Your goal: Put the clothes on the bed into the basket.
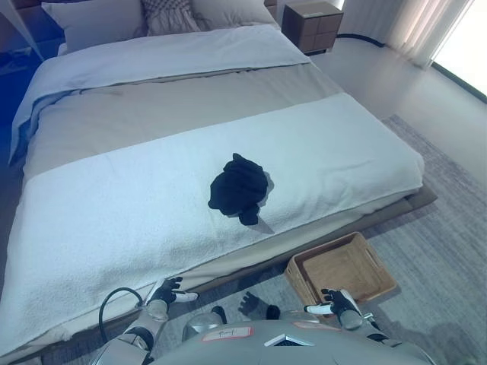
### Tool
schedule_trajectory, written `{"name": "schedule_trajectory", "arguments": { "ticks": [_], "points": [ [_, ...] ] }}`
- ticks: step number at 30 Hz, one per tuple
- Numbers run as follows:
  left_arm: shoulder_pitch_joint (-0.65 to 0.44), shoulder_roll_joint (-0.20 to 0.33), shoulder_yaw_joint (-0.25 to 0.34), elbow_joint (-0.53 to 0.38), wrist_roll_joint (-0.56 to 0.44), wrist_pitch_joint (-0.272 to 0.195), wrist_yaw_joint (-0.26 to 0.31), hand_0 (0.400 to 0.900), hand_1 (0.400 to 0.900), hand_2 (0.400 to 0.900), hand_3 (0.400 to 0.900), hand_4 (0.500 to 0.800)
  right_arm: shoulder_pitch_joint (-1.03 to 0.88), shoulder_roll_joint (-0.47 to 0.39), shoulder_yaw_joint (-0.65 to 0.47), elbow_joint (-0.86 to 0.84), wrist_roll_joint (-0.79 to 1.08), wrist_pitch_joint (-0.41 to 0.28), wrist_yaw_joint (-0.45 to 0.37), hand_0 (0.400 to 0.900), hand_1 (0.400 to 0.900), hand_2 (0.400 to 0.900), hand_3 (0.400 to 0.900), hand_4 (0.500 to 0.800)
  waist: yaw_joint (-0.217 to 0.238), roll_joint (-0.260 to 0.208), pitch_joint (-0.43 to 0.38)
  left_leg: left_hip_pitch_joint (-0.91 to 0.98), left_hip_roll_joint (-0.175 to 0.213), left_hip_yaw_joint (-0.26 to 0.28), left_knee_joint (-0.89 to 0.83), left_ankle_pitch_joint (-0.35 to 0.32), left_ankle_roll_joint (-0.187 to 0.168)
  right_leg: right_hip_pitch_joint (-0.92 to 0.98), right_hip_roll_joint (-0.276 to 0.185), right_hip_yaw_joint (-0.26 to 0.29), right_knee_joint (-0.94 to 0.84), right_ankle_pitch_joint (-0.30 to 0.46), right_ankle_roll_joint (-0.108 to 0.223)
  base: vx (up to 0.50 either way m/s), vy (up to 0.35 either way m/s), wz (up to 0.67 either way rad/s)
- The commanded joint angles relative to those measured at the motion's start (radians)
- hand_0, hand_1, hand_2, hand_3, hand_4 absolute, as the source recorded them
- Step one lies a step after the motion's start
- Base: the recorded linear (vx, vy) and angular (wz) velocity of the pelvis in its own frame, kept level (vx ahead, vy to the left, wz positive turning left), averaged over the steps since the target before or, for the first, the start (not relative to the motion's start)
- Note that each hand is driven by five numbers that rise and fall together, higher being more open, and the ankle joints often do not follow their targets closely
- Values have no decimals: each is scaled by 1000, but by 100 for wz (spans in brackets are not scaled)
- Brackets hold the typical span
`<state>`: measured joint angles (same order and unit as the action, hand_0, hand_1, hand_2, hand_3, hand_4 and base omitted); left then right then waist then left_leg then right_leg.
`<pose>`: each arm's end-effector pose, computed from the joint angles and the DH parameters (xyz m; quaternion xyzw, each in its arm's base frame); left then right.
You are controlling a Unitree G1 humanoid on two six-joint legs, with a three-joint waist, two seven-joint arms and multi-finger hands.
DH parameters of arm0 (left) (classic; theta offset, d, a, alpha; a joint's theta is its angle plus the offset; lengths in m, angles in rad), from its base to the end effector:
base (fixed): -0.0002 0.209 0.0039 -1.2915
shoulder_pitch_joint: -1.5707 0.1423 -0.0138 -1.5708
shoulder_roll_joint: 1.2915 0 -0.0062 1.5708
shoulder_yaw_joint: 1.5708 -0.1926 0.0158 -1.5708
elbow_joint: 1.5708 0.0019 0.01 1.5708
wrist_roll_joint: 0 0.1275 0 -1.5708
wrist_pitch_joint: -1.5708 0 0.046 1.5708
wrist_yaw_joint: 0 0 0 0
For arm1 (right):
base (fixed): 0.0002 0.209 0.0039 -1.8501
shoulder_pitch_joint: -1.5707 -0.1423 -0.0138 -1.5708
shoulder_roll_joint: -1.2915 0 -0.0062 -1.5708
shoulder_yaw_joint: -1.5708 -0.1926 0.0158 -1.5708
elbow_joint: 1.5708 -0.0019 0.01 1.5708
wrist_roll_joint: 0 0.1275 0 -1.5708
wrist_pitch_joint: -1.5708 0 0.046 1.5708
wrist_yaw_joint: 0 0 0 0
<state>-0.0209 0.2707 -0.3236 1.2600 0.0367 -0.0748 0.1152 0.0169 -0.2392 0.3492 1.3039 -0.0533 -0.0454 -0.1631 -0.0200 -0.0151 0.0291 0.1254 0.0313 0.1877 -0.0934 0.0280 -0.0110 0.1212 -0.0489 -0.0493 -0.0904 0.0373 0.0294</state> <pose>0.0716 0.2248 -0.1135 0.2474 0.5414 -0.0235 0.8032 0.0488 -0.2163 -0.1200 -0.2623 0.5777 0.0241 0.7726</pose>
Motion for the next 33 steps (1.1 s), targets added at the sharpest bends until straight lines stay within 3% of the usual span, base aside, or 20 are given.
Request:
{"name": "schedule_trajectory", "arguments": {
  "ticks": [1, 13, 21, 23, 26, 29, 30, 33],
  "points": [
    [-105, -17, 0, 44, 15, -24, 14, 900, 900, 900, 900, 800, -78, -35, 1, 21, -2, -12, -11, 900, 900, 900, 900, 800, 29, 21, 27, 37, -57, -26, 6, -91, 18, 8, 20, 4, 39, -47, 42, 0, 0, 0],
    [-97, 10, 28, 61, 19, -13, 36, 900, 900, 900, 900, 800, -88, -44, -2, 7, -3, -12, -23, 900, 900, 900, 900, 800, 24, 20, 43, 26, -47, -31, 6, -87, 14, -18, 30, 9, 69, -64, 32, 3, -7, 1],
    [-115, 41, 47, 48, 5, -14, 59, 900, 900, 900, 900, 800, -108, -57, 7, -9, 0, -17, -31, 900, 900, 900, 900, 800, 25, 5, 63, 1, -19, -45, 16, -63, -1, -74, 66, 14, 138, -110, 8, 30, -96, 13],
    [-121, 47, 47, 37, 5, -17, 62, 900, 900, 900, 900, 800, -114, -66, 3, -16, 3, -21, -32, 900, 900, 900, 900, 800, 27, -16, 87, -86, -17, -47, 212, -118, -11, -72, 58, 13, 155, -123, -4, 29, -150, 29],
    [-148, 51, 37, 14, -3, -24, 72, 900, 900, 900, 900, 800, -130, -87, 8, -21, -2, -22, -33, 900, 900, 900, 900, 800, 35, -34, 140, -245, -34, -97, 476, -67, -48, -59, 42, -7, 156, -120, -21, -1, -105, 37],
    [-157, 54, 29, 10, -14, -29, 73, 900, 900, 900, 900, 800, -145, -103, 10, -24, -1, -22, -44, 900, 900, 900, 900, 800, 35, -40, 146, -359, -23, -113, 380, -29, -41, -66, 27, -37, 153, -140, -23, 83, 2, 26],
    [-149, 54, 28, 12, -11, -30, 74, 900, 900, 900, 900, 800, -145, -106, 9, -25, 2, -23, -48, 900, 900, 900, 900, 800, 40, -36, 143, -355, 1, -119, 299, 23, -45, -59, 31, -35, 150, -146, -21, 252, 79, -4],
    [-120, 48, 19, 15, 0, -34, 72, 900, 900, 900, 900, 800, -141, -112, 5, -22, 2, -23, -52, 900, 900, 900, 900, 800, 42, -17, 126, -346, 67, -69, 41, 94, -59, -17, 26, -21, 131, -176, -3, 332, 162, -28]
  ]
}}
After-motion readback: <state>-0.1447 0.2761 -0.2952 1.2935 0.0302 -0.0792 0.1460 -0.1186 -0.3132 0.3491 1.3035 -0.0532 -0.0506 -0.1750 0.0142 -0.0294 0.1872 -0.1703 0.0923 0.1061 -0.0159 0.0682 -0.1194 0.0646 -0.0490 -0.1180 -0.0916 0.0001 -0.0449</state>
